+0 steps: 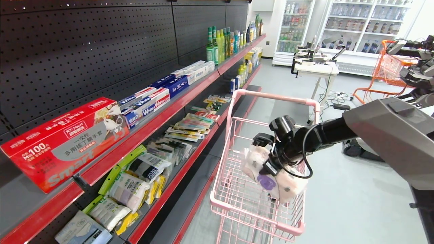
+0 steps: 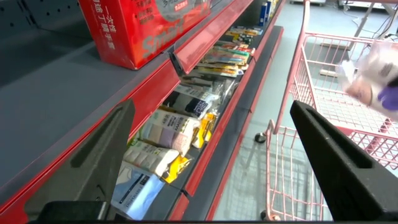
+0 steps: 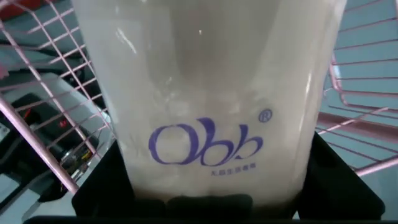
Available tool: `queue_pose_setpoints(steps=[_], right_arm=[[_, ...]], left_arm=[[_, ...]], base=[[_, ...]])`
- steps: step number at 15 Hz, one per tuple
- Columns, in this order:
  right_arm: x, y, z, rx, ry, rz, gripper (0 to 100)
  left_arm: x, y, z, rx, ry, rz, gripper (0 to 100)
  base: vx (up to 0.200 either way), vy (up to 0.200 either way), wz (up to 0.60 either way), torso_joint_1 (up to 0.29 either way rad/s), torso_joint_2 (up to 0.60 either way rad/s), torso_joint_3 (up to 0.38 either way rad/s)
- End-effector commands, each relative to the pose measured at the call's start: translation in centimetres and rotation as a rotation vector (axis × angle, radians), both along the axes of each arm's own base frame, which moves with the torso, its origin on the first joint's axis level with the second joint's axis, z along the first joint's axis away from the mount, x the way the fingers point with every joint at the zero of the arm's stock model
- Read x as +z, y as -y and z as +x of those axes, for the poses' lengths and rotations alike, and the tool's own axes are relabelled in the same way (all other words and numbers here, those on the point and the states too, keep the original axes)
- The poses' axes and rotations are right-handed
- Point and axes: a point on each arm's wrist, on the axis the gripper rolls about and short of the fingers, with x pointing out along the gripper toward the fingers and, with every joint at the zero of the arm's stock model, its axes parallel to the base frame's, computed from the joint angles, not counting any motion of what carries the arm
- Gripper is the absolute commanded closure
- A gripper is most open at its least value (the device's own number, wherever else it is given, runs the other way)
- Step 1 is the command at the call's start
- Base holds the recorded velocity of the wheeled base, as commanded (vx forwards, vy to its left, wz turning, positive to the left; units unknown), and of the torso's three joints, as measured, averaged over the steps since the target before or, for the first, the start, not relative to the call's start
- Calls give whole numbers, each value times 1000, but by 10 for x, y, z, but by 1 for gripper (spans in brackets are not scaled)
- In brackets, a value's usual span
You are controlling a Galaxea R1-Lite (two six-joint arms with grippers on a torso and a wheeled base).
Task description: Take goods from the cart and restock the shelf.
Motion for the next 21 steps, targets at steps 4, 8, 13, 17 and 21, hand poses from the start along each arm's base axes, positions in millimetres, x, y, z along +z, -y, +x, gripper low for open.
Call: queue_pose_setpoints(steps=[4, 8, 13, 17, 21], right_arm=[[90, 29, -5, -84, 184, 46, 100], [152, 48, -38, -166, 263, 90, 100], [210, 86, -122, -310, 290, 98, 100], [220, 106, -201, -421, 360, 146, 100], [218, 129, -261, -597, 465, 156, 100]], left_arm=[[0, 0, 0, 0, -1, 0, 0], [0, 0, 0, 0, -1, 0, 0], [0, 0, 0, -1, -1, 0, 0], [0, 0, 0, 0, -1, 0, 0], [0, 0, 0, -1, -1, -2, 0]], base=[[0, 0, 0, 0, 0, 0], [0, 0, 0, 0, 0, 0], [0, 0, 0, 0, 0, 0], [0, 0, 0, 0, 0, 0], [0, 0, 0, 0, 0, 0]])
